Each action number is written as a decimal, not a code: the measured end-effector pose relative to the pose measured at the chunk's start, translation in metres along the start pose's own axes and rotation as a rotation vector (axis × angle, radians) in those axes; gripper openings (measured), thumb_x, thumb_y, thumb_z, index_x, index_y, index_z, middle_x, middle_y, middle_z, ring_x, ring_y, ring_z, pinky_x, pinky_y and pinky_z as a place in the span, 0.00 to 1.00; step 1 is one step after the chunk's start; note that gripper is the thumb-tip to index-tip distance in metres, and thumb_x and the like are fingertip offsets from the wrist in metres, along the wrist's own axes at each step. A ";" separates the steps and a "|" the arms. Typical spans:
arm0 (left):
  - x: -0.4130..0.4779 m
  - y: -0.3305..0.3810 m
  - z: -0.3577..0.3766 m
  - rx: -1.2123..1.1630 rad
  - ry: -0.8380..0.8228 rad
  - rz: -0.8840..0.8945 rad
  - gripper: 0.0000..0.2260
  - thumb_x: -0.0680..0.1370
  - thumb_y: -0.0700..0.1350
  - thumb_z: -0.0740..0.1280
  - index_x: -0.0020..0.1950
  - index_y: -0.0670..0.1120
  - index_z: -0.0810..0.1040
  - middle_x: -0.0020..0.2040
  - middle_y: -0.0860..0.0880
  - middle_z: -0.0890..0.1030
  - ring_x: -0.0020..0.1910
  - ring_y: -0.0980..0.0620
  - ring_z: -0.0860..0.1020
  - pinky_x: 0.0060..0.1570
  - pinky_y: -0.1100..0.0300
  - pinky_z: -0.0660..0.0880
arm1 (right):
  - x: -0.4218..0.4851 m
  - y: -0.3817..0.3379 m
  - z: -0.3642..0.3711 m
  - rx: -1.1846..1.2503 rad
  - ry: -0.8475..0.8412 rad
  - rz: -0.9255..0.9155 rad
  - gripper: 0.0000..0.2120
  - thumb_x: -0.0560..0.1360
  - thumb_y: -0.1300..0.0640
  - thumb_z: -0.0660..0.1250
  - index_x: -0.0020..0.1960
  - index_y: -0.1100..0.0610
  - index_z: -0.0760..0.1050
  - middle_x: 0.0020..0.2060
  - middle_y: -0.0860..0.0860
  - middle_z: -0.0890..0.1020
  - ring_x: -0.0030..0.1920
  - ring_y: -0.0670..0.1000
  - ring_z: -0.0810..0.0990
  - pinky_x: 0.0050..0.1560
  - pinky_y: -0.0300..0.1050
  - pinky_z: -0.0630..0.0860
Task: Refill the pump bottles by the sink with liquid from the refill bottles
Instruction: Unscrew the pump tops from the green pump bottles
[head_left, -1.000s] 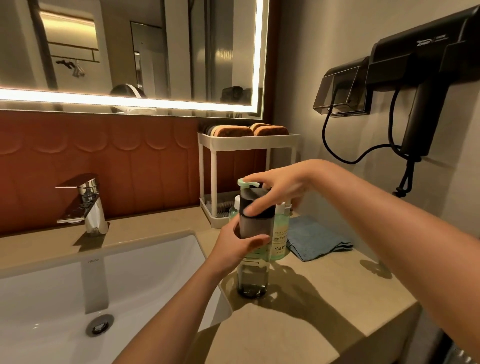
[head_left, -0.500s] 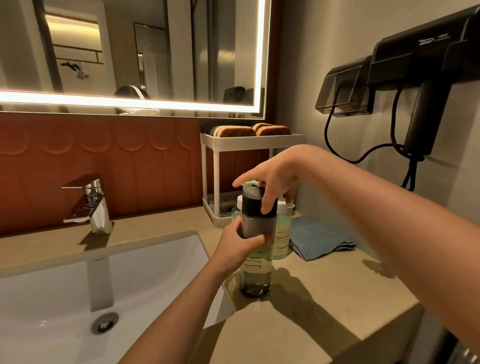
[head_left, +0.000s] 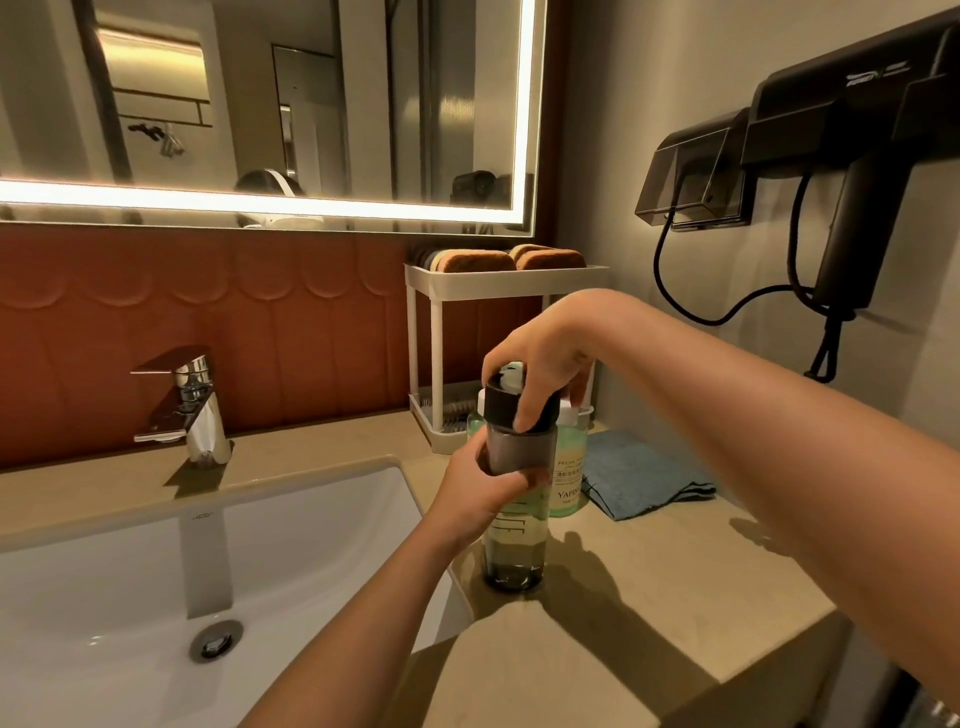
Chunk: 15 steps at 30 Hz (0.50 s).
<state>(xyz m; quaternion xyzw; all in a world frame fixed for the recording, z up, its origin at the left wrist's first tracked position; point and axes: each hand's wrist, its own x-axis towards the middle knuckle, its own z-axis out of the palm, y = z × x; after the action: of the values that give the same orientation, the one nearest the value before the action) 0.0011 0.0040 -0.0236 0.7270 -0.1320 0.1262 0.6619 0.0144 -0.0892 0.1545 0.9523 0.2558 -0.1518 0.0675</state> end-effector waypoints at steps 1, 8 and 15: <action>-0.001 0.000 0.000 0.000 0.000 -0.001 0.18 0.70 0.44 0.73 0.57 0.53 0.72 0.52 0.54 0.81 0.53 0.54 0.78 0.42 0.66 0.75 | -0.001 0.001 0.000 0.008 -0.015 -0.010 0.34 0.71 0.54 0.71 0.72 0.45 0.59 0.68 0.55 0.66 0.60 0.58 0.73 0.48 0.47 0.80; -0.002 0.003 0.001 -0.068 0.011 0.010 0.20 0.68 0.40 0.75 0.55 0.55 0.73 0.50 0.54 0.81 0.50 0.56 0.80 0.39 0.66 0.77 | 0.006 -0.010 0.012 0.005 0.081 0.178 0.44 0.65 0.26 0.60 0.70 0.56 0.63 0.61 0.56 0.72 0.59 0.59 0.73 0.52 0.51 0.73; -0.006 0.003 0.001 -0.037 0.028 0.006 0.21 0.67 0.40 0.76 0.55 0.54 0.72 0.52 0.52 0.81 0.52 0.54 0.79 0.41 0.65 0.77 | 0.003 -0.008 0.008 -0.031 0.127 0.073 0.27 0.69 0.38 0.69 0.57 0.55 0.69 0.44 0.53 0.75 0.39 0.52 0.78 0.30 0.39 0.76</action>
<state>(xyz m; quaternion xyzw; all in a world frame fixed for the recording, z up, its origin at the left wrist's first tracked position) -0.0057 0.0026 -0.0226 0.7123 -0.1271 0.1360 0.6767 0.0106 -0.0827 0.1451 0.9675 0.2270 -0.0848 0.0717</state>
